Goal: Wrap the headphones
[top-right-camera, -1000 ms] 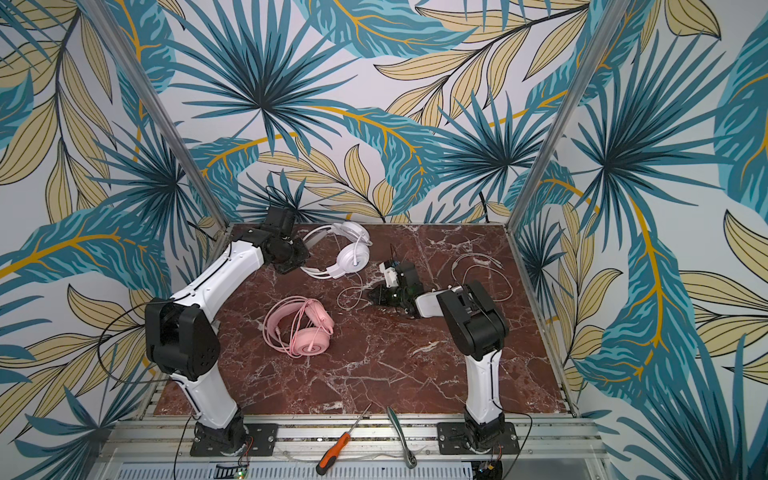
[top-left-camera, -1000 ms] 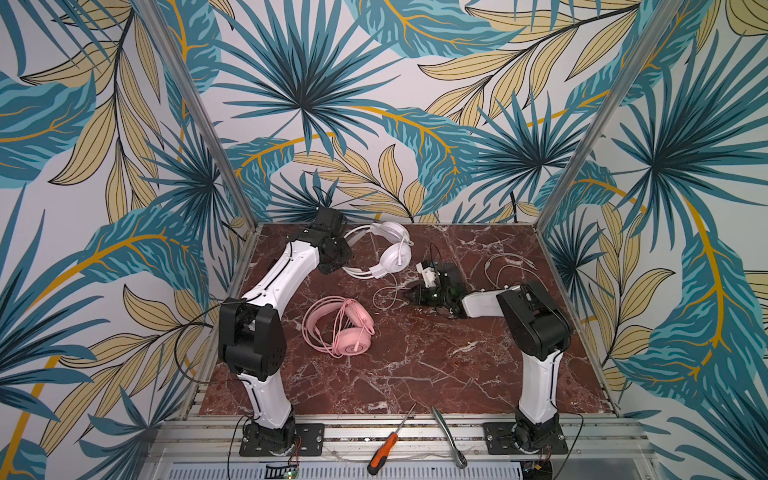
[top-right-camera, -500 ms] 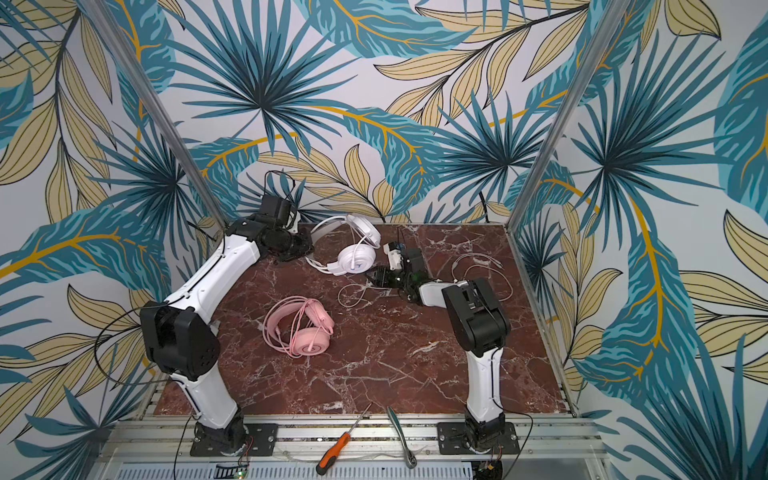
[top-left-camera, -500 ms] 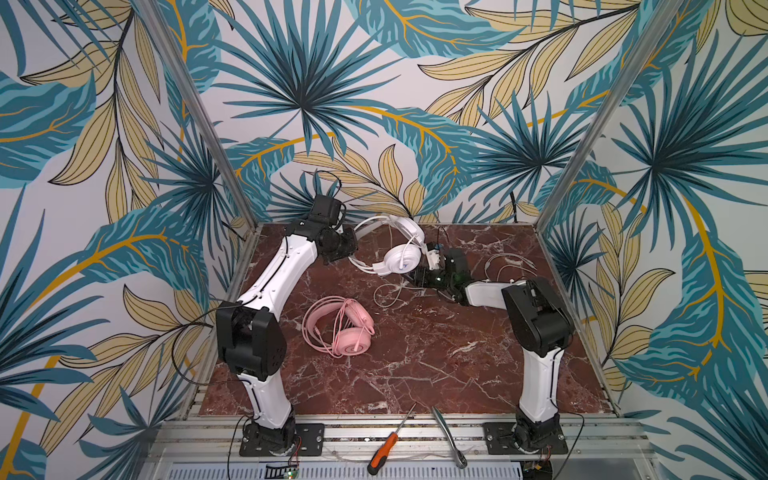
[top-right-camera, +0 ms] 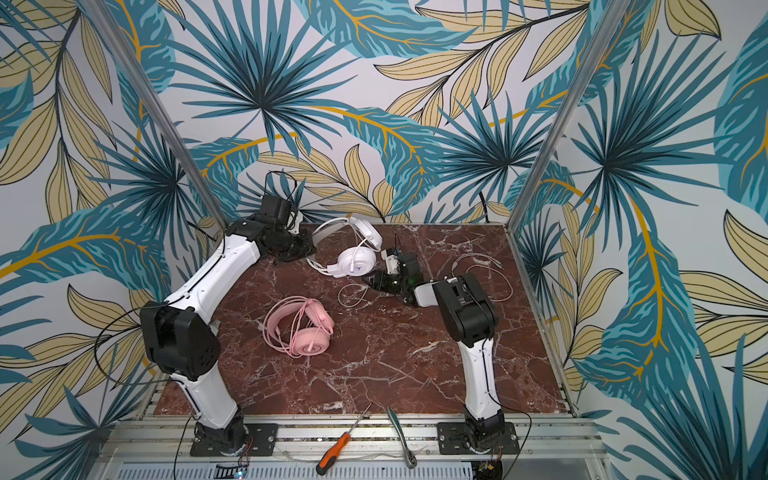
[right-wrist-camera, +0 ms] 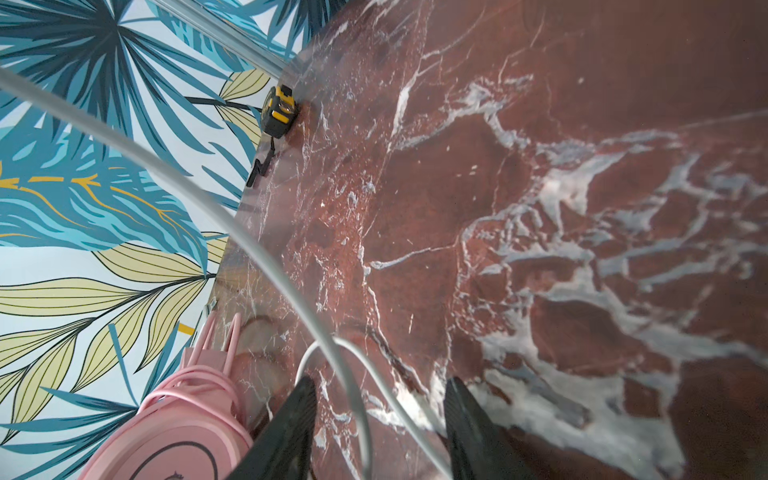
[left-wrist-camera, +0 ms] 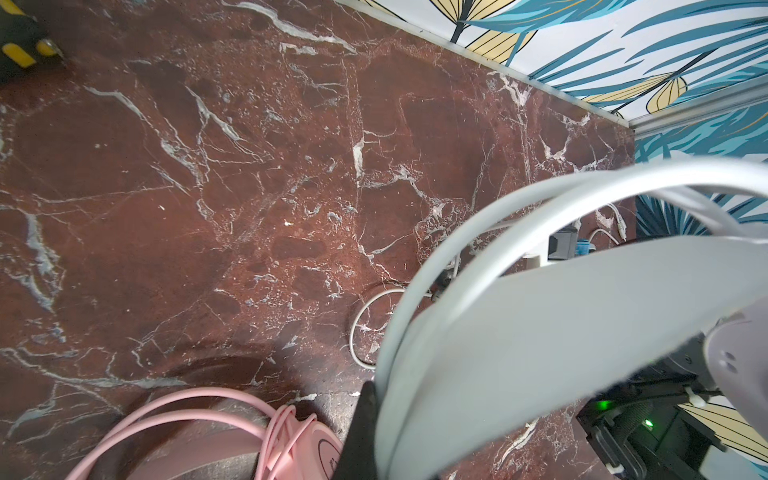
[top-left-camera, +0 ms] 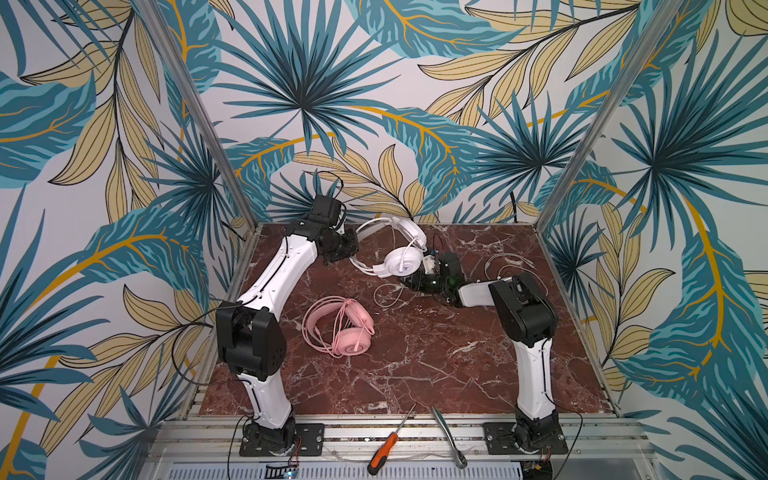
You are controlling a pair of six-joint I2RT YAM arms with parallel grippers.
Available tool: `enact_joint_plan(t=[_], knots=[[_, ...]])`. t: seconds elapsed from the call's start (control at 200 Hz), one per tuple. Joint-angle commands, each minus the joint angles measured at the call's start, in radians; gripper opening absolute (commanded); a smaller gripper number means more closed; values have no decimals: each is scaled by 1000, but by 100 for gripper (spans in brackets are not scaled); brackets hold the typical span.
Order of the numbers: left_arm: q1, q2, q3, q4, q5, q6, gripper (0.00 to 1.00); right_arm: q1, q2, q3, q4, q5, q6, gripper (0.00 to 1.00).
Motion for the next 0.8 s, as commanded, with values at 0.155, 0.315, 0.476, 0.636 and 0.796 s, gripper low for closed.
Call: enact_joint_plan(t=[0.155,0.315,0.476,0.636,0.796], knots=[[4,-1,67,22,24,-42,0,22,8,-13,46,-65,42,42],[7,22,95,23,43,-74,0,30,31,-31,93,-81,99,40],[8,34,102,31,31,-98,0,36,62,-60,232,-87,204,29],[8,23,88,39,-14,-126,0,36,11,-131,281,-54,202,12],[10,12,68,42,-84,-164,0,36,-97,-208,216,-23,129,4]])
